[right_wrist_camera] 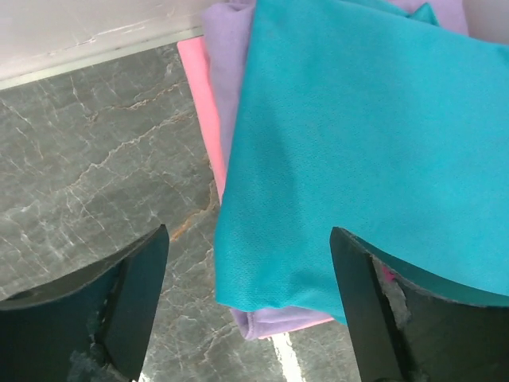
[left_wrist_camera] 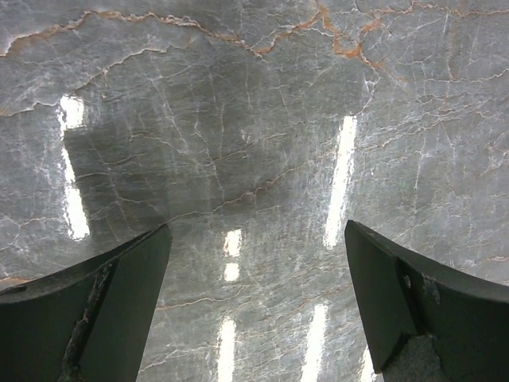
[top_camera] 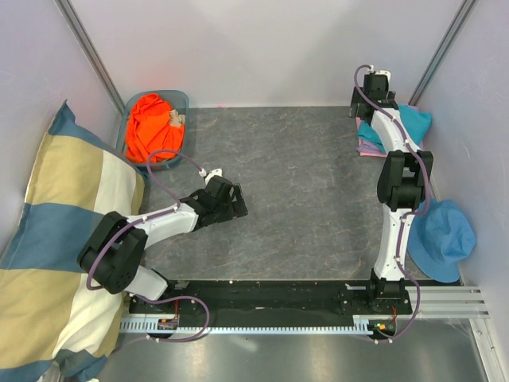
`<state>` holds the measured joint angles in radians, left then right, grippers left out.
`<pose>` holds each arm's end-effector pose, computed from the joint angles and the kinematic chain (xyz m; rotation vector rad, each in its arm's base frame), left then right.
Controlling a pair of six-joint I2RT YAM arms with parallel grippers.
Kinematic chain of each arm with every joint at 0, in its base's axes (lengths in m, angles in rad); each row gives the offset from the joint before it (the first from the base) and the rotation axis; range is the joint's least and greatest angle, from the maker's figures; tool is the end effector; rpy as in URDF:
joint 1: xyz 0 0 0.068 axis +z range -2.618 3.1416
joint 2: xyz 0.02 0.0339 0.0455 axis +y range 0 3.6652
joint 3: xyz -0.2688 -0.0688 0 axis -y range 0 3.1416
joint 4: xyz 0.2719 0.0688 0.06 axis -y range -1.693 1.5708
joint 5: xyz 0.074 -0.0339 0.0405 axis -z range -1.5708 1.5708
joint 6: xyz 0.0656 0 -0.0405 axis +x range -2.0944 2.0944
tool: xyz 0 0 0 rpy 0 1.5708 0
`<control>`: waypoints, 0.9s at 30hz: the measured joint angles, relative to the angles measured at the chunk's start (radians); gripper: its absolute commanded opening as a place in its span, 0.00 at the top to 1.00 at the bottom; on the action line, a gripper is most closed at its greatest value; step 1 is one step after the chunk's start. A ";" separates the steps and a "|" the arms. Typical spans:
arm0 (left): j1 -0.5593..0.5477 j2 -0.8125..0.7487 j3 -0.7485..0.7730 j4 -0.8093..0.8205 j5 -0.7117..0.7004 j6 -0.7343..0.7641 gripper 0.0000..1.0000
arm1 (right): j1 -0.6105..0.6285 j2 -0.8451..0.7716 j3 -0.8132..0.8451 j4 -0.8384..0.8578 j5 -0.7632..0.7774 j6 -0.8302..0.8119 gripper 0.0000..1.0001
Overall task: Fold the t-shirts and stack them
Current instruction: Put the neatly folded tshirt into the corner of the board with the right arm
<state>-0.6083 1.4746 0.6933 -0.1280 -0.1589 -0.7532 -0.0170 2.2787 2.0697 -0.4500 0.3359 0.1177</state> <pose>0.2642 -0.1713 0.1227 -0.2495 2.4926 -0.3862 0.5802 -0.0315 0.2368 0.3302 2.1803 -0.3179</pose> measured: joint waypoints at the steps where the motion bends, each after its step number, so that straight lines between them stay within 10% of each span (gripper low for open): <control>1: 0.000 0.001 0.000 0.003 0.000 0.000 0.00 | 0.000 0.003 0.000 0.000 -0.003 -0.001 0.06; 18: 0.001 -0.014 -0.006 0.003 0.005 0.000 0.00 | 0.018 -0.345 -0.499 0.120 -0.067 0.074 0.02; 27: 0.000 -0.159 -0.048 -0.094 0.011 0.000 0.00 | 0.325 -0.813 -0.917 0.188 -0.076 0.117 0.02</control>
<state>-0.6083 1.3151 0.6453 -0.2222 -0.1474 -0.7532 0.3084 1.4662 1.1530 -0.2623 0.2596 0.2352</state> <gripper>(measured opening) 0.996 0.982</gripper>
